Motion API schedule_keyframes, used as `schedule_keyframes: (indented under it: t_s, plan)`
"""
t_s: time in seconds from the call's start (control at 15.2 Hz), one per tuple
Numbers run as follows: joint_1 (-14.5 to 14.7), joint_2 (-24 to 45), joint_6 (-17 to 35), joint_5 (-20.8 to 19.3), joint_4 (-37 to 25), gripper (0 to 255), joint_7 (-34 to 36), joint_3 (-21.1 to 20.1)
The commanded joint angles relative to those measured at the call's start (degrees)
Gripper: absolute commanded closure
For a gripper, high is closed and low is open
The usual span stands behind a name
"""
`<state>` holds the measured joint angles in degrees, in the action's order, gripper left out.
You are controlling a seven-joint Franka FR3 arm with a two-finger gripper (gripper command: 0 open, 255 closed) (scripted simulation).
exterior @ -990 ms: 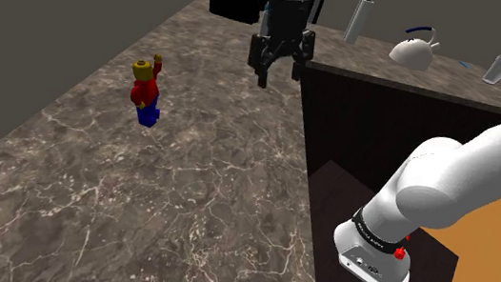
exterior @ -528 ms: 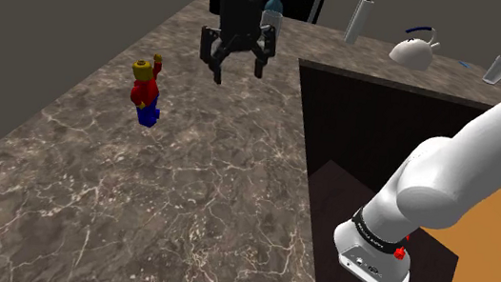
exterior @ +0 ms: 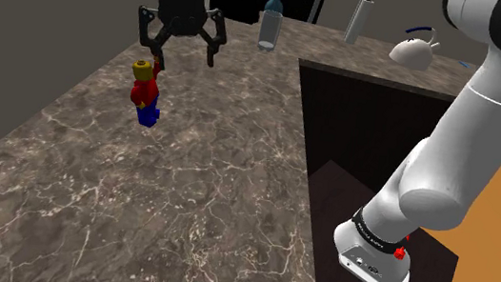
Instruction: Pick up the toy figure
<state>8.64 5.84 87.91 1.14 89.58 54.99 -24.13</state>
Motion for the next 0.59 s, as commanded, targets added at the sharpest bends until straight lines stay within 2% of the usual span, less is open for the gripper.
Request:
schedule_keyframes:
  t_s: [0.0, 0.33, 0.53]
  plan:
    - [1.5, 5.04, -0.98, -2.06, -6.06, 0, 3.61, -0.69]
    - [7.53, 19.19, -7.02, -7.85, -26.18, 0, 10.72, -0.78]
    - [6.92, 18.12, -4.07, -7.4, -22.19, 0, 10.54, -0.67]
